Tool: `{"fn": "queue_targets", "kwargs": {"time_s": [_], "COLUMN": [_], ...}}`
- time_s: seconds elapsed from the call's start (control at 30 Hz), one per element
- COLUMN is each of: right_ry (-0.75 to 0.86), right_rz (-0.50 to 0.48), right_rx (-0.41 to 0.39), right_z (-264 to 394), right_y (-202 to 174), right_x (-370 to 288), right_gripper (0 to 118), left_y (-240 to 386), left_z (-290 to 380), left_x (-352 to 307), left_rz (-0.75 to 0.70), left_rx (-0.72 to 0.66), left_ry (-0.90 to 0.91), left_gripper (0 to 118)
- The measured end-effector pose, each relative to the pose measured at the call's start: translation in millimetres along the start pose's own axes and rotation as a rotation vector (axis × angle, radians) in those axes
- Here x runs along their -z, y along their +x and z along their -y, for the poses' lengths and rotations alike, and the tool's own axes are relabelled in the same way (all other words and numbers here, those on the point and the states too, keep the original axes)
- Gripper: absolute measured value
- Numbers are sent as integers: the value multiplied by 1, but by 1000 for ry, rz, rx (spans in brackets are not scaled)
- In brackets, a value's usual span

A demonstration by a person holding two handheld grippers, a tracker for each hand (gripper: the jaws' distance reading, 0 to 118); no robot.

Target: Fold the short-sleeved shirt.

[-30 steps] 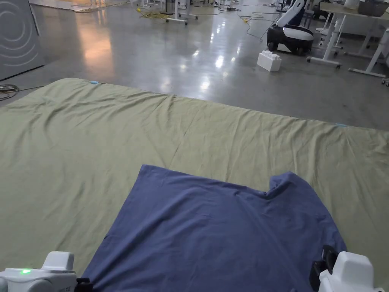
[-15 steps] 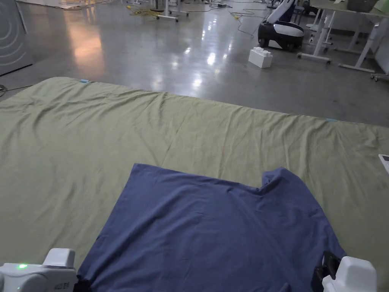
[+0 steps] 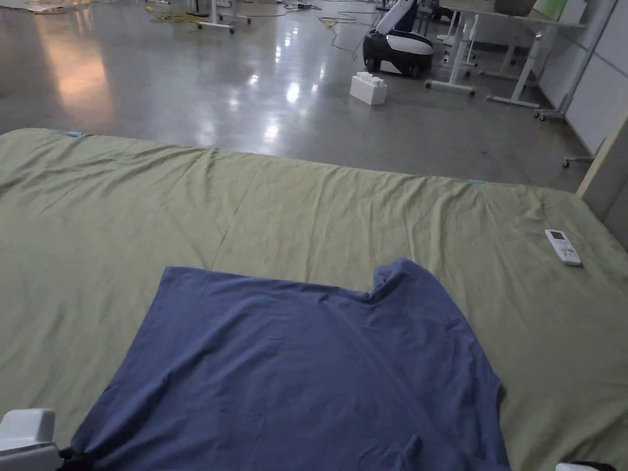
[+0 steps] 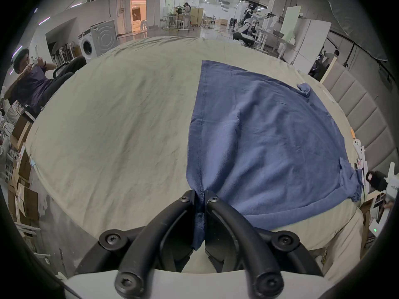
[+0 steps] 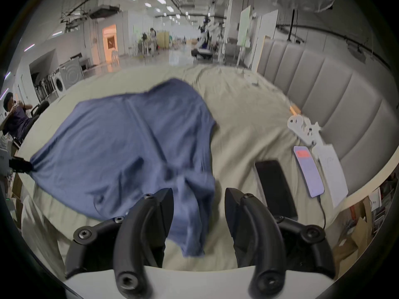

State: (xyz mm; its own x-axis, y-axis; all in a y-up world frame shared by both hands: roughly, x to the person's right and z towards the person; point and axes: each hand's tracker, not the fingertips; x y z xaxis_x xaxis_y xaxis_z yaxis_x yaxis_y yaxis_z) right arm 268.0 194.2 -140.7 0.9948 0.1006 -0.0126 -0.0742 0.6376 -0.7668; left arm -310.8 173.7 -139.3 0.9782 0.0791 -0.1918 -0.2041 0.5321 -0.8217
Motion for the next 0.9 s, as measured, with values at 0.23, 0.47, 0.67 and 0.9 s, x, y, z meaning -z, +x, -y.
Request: {"fn": "queue_targets", "kwargs": {"time_s": [0.23, 0.47, 0.67, 0.9], "right_ry": [-140, -125, -121, -80], "right_rz": [-48, -36, 4, -11], "right_rx": [98, 51, -84, -52], "right_z": [35, 38, 35, 30], "right_y": [2, -12, -19, -15], "right_x": [35, 49, 29, 6], "right_gripper": [52, 19, 4, 4], "left_y": [9, 9, 8, 3], "left_z": [4, 5, 6, 2], "left_x": [-6, -5, -10, -22], "left_rz": [-9, -7, 0, 28], "left_rx": [-6, -17, -26, -45], "left_ry": [-9, -16, -9, 38], "left_gripper": [8, 8, 8, 8]}}
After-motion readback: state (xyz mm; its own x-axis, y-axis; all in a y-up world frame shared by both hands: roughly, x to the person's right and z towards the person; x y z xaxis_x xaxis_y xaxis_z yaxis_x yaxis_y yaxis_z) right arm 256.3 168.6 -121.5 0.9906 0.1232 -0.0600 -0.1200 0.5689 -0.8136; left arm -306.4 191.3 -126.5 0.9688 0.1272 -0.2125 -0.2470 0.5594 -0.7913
